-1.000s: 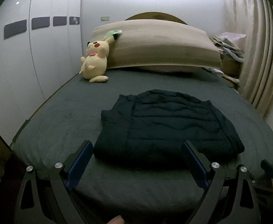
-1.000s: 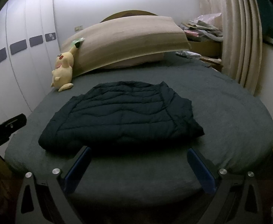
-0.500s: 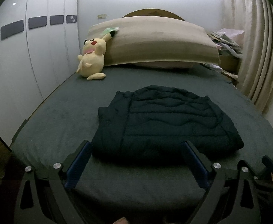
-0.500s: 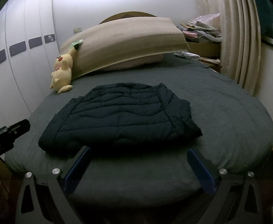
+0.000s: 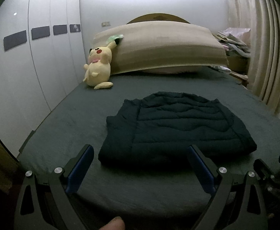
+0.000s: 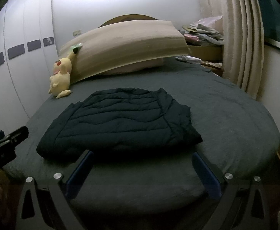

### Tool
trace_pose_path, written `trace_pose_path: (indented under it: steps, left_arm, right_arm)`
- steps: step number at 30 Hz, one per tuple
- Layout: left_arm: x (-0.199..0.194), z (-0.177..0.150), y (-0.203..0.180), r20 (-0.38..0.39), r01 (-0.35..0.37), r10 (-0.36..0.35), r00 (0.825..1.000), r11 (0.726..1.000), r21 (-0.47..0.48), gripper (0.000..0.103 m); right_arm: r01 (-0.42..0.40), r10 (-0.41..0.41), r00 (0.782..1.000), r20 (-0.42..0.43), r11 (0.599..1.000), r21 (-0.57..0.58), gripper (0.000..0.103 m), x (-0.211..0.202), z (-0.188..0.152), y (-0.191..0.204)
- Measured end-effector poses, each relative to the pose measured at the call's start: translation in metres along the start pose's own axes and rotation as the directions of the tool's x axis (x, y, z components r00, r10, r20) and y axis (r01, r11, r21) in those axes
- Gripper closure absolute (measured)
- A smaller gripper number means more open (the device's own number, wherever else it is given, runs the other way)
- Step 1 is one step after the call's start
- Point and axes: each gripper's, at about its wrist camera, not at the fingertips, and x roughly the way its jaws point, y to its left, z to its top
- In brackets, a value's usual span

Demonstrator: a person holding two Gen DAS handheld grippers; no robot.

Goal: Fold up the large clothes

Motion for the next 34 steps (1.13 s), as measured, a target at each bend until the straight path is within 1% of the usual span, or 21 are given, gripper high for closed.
trace_pose_path:
  steps: [6,17,25,34]
  left_arm:
    - [0.0018,-0.0002,0.0005,-0.009,-0.009,0.009,1.0,1.0,0.001,0.006]
    - [0.0074,0.0,0.0027,-0.037,-0.004,0.003,0.999,1.0,-0.019,0.006]
    - [0.0079,0.0003,0.003,-0.036,-0.005,0.004,0.999,1.0,-0.019,0.006]
    - [0.0024,-0.0045,-0.0028,-0.012,0.004,-0.004,1.0,1.0,-0.002,0.005]
  right_arm:
    - [0.016,-0.016,1.0,0.016,1.0,-0.002,0.0,-0.003,0.001,0.0007]
    - [0.031,-0.031,0.999,0.037,1.0,0.001,0.0,-0.006,0.0048,-0.0023]
    - [0.038,-0.038,0.998,0.04,0.999,-0.011,0.0,-0.0058,0.0053,-0.0011]
    - [0.038,-0.038,0.998,0.041,0.999,-0.013,0.0,-0.0056,0.0054,-0.0007]
